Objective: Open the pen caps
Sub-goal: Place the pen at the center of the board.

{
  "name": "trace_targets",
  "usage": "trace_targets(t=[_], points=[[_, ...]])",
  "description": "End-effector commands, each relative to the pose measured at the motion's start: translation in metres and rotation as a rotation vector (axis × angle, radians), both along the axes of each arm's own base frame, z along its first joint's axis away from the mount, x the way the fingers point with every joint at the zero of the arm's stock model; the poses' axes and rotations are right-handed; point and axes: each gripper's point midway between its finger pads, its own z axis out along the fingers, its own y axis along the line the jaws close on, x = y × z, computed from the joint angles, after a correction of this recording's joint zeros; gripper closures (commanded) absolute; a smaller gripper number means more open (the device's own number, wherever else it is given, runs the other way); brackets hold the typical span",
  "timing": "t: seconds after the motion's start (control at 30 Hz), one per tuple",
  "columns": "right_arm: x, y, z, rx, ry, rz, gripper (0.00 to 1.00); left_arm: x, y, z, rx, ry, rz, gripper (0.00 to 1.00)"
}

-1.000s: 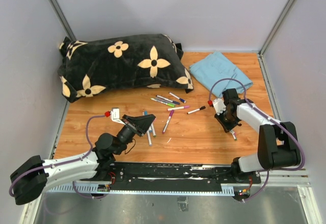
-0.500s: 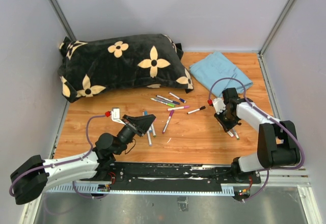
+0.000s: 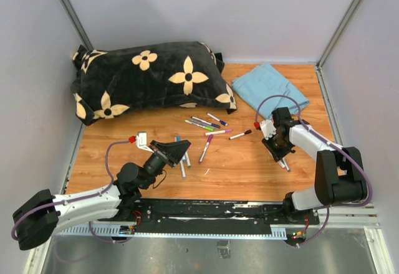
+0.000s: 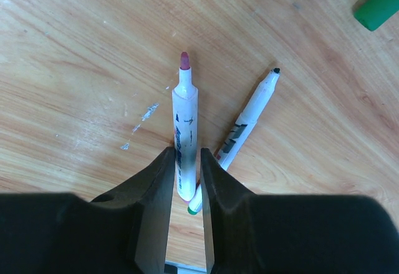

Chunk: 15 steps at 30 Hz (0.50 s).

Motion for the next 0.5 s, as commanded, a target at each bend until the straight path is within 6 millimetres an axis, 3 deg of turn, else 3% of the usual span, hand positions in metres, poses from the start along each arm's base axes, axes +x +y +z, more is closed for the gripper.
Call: trace_targets(t=[0.0, 0.47], points=[[0.0019, 0.0006, 0.0072, 0.017, -0.001, -0.018, 0.75, -0.001, 0.0002, 0.0069, -0.022, -0.018, -0.007, 1.0], [0.006, 0.0024, 0.0145, 0.029, -0.035, -0.012, 0.73, -0.0015, -0.0032, 0.0076, -0.022, -0.017, -0.02, 1.0]])
